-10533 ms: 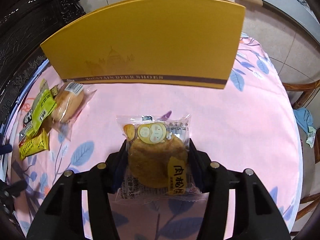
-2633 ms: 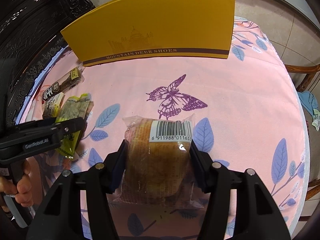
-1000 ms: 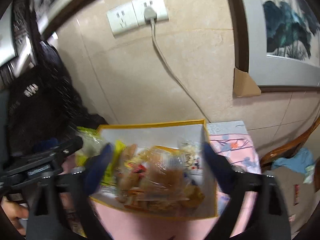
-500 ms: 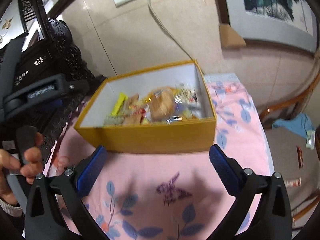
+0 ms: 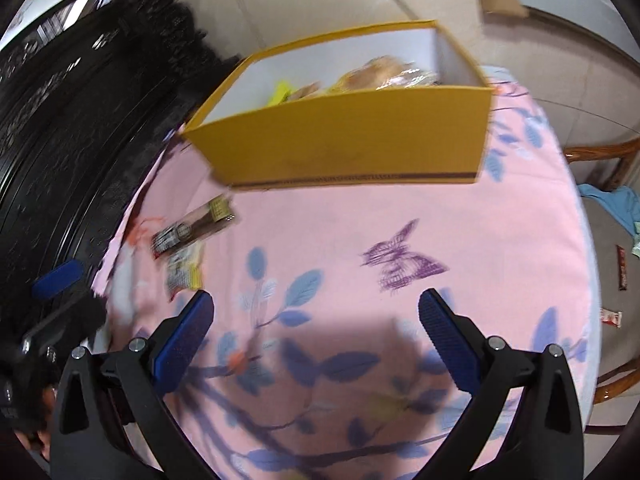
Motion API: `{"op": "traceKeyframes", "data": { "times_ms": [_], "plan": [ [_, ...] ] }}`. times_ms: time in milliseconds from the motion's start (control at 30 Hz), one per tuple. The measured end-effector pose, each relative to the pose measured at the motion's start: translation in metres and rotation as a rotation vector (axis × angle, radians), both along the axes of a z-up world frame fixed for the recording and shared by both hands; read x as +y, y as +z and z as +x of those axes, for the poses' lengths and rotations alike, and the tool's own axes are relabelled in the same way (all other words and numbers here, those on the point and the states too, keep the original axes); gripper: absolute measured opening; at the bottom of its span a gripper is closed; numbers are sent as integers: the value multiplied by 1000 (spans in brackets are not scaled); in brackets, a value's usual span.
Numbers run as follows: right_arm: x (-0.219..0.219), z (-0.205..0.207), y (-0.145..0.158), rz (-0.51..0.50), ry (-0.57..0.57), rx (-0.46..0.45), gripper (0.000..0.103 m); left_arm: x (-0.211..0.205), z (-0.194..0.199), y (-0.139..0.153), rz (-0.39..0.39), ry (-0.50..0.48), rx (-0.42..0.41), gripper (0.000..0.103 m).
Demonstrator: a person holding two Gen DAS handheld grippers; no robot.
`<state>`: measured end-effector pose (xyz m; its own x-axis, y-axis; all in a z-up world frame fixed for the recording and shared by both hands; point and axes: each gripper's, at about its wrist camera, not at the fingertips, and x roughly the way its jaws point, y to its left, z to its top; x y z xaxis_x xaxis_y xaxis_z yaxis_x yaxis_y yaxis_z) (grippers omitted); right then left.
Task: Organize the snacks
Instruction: 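Move both tools back from the box to the last two snacks, then grasp the white printed packet with the right tool while the left grasps the duck-neck stick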
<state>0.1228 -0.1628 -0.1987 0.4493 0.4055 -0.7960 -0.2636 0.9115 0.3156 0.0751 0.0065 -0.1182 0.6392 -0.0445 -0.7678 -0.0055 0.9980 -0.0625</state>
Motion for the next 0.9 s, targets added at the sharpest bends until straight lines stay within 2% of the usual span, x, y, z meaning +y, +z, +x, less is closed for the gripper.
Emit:
{"op": "traceKeyframes", "data": {
  "times_ms": [100,200,333,467,533,700,900],
  "plan": [
    [39,-1,-8,-25,38,27,102,23,-12,4,14,61,6,101],
    [84,2,-16,-86,86,59,102,55,-22,8,-28,138,19,101],
    [135,13,-27,-114,160,52,102,81,-28,12,-65,213,8,101],
    [173,24,-39,-176,280,22,102,92,-28,13,-81,219,-2,101],
    [190,33,-46,-194,317,38,102,94,-26,12,-87,217,-3,101],
    [206,51,-56,-150,269,107,102,102,-26,7,-116,219,-8,101],
    [230,52,-74,-179,275,136,102,116,-18,2,-136,236,-2,101]
  ]
}}
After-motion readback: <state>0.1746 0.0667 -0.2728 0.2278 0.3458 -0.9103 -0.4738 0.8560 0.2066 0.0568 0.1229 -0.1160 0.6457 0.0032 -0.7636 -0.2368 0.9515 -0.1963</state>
